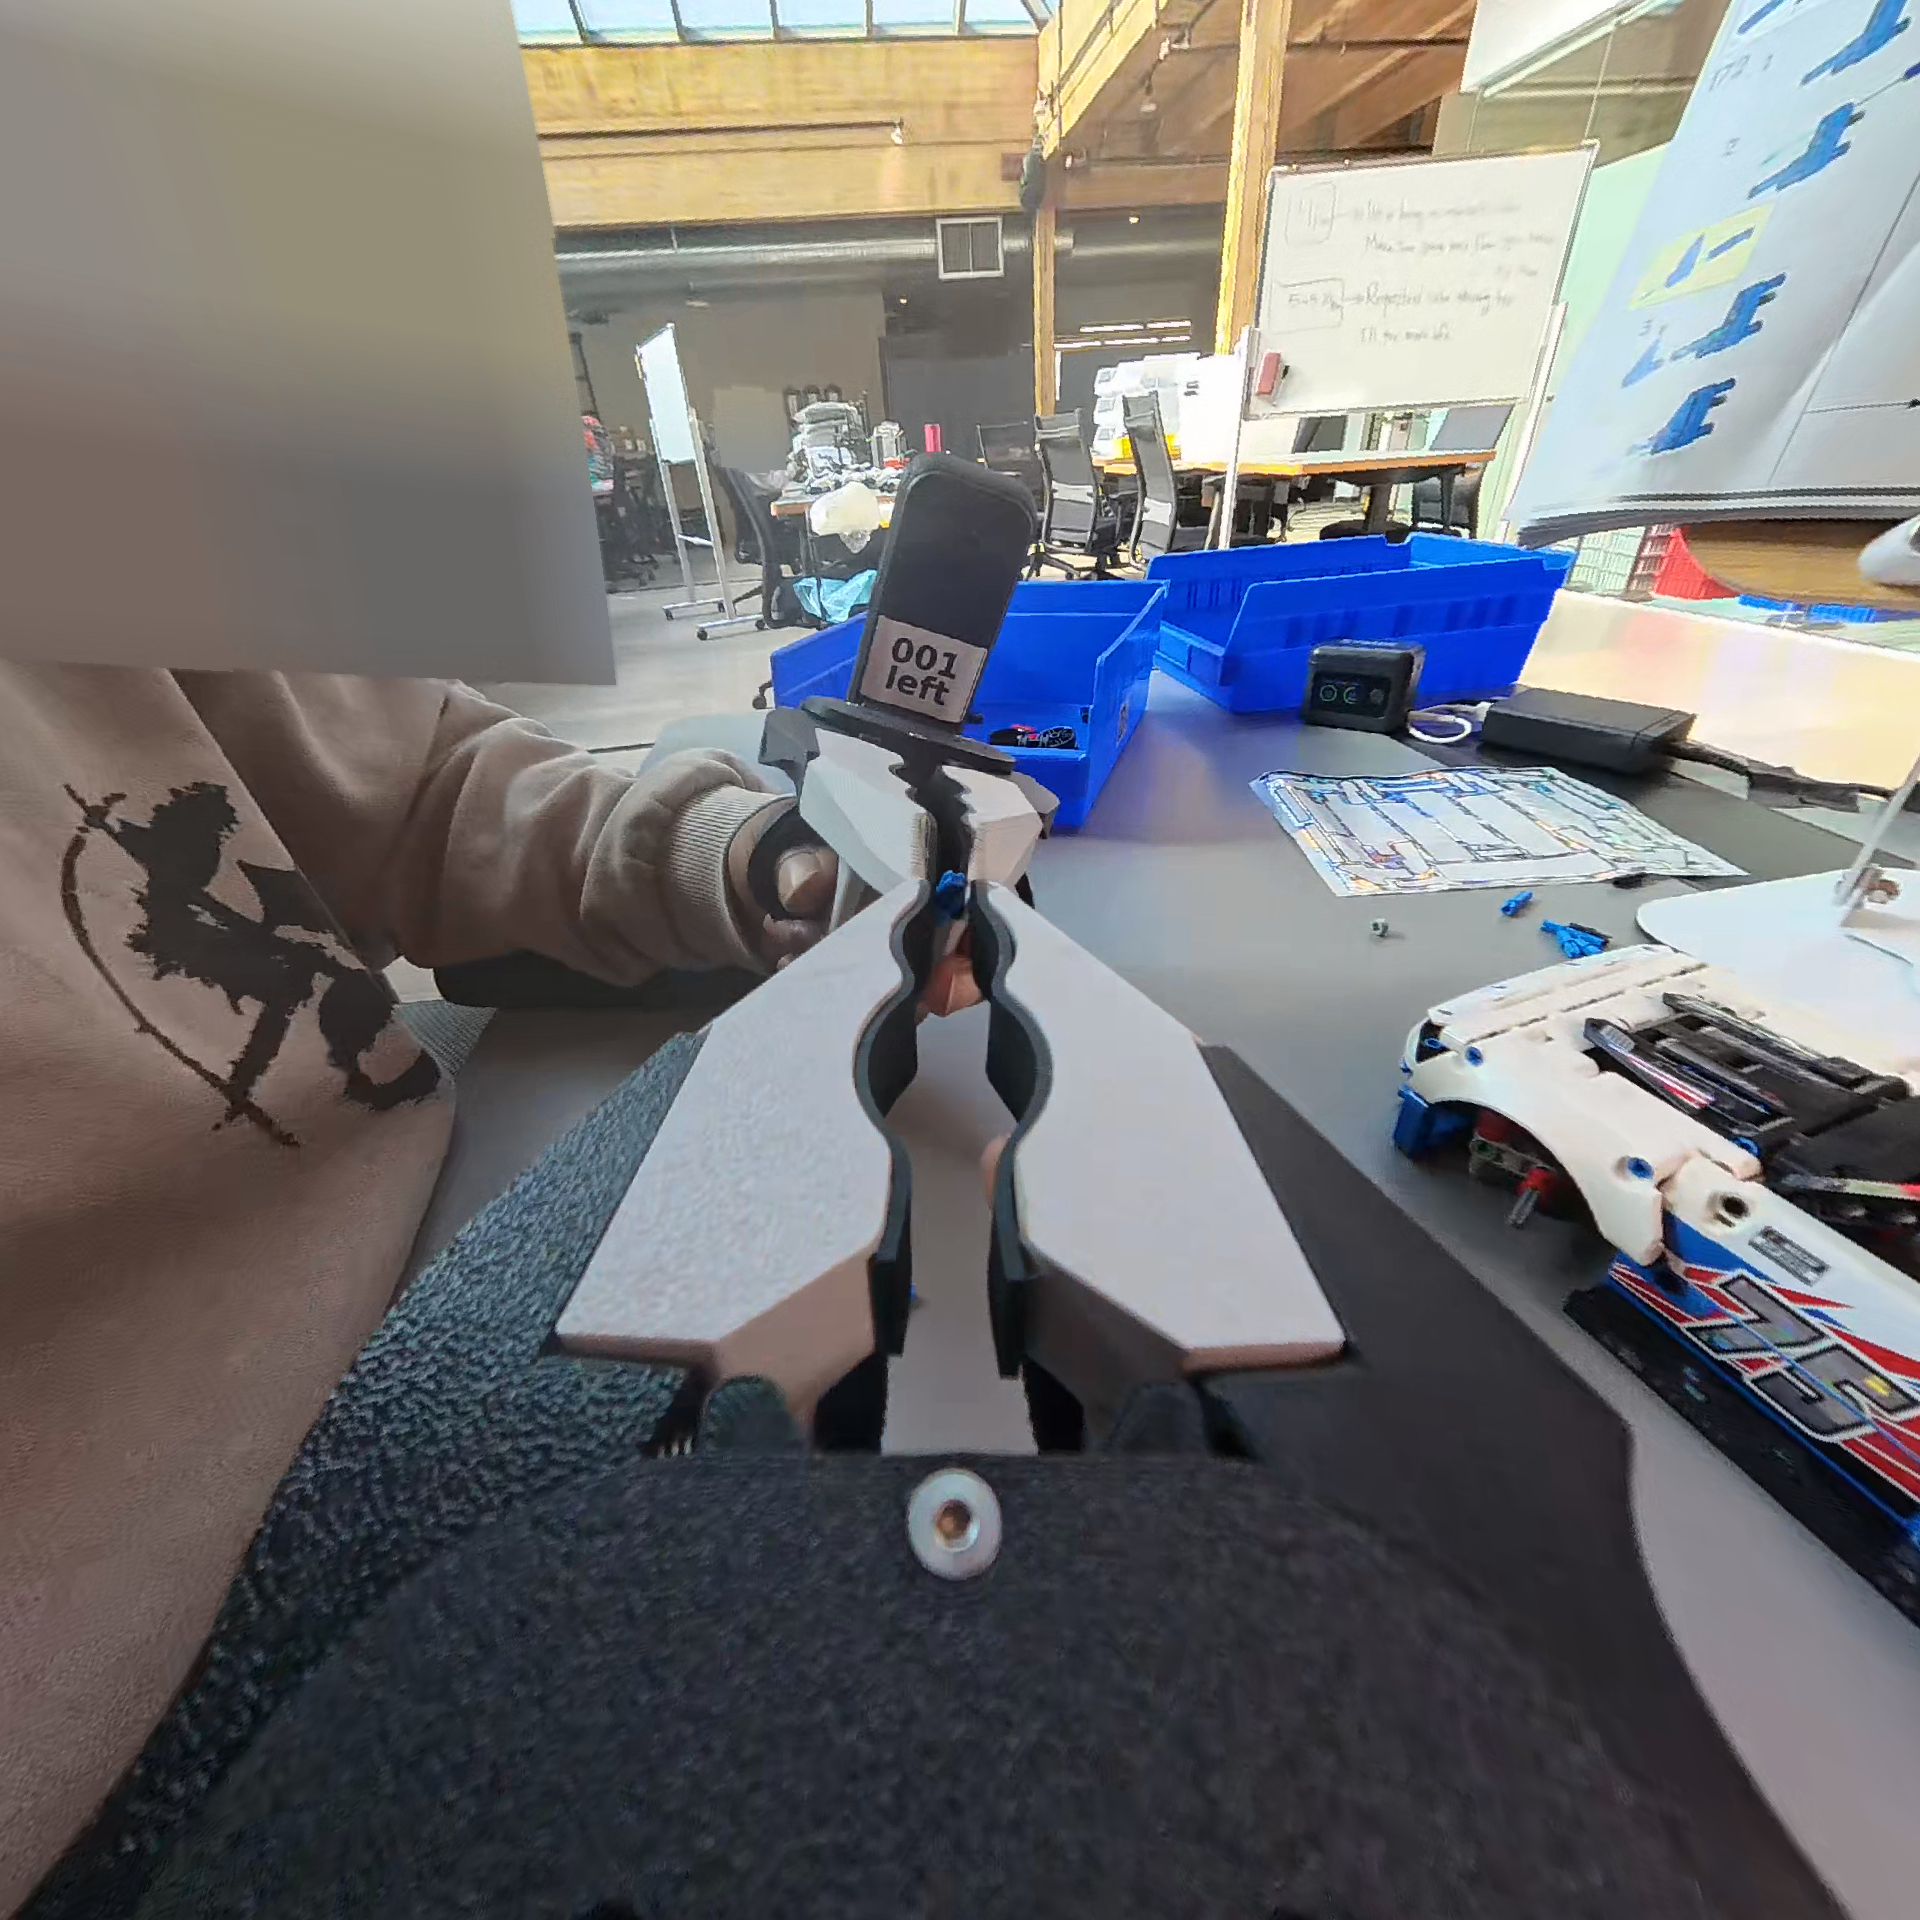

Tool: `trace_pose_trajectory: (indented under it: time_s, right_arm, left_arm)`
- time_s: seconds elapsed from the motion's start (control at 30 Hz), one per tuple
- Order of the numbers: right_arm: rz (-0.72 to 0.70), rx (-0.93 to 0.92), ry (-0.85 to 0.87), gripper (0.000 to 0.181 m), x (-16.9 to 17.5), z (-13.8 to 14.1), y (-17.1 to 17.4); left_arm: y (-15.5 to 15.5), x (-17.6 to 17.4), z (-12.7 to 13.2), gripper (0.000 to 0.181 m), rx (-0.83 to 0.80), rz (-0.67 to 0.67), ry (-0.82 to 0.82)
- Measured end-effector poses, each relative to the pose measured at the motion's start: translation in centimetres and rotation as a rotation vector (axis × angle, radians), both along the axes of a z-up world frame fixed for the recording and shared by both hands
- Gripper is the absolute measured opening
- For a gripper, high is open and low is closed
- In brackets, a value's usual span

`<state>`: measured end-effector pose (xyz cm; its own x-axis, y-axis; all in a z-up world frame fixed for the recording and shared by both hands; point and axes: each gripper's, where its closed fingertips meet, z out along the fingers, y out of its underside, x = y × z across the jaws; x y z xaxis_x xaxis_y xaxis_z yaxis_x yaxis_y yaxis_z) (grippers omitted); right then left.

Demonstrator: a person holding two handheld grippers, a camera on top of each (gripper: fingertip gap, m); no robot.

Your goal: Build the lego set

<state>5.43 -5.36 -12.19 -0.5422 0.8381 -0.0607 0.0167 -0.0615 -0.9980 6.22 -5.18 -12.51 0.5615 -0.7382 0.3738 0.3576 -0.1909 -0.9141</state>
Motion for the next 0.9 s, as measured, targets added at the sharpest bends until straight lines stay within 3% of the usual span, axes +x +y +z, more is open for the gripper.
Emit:
trace_pose_trajectory:
  time_s: [0.17,0.37,0.63,0.8,0.9]
  right_arm:
    - [0.029,0.019,-0.004,0.0,0.3,-0.2,-0.3]
    - [0.06,0.085,-0.032,0.001,0.6,-1.0,-0.6]
    - [-0.059,0.095,-0.092,0.001,-0.5,-1.8,0.4]
    - [-0.098,0.128,-0.115,0.001,-0.9,-2.5,0.3]
    - [-0.073,0.078,-0.089,0.001,-0.7,-1.9,0.1]
  left_arm:
    - [-0.1,0.4,-0.4,0.002,-0.008,-0.01,0.023]
    - [-0.3,0.8,-1.2,0.003,-0.006,0.017,0.162]
    - [0.7,-0.5,-2.8,0.011,0.004,0.205,0.468]
    - [1.1,-0.6,-3.3,0.003,0.014,0.262,0.584]
    - [1.0,-0.4,-3.0,0.002,0.032,0.264,0.562]
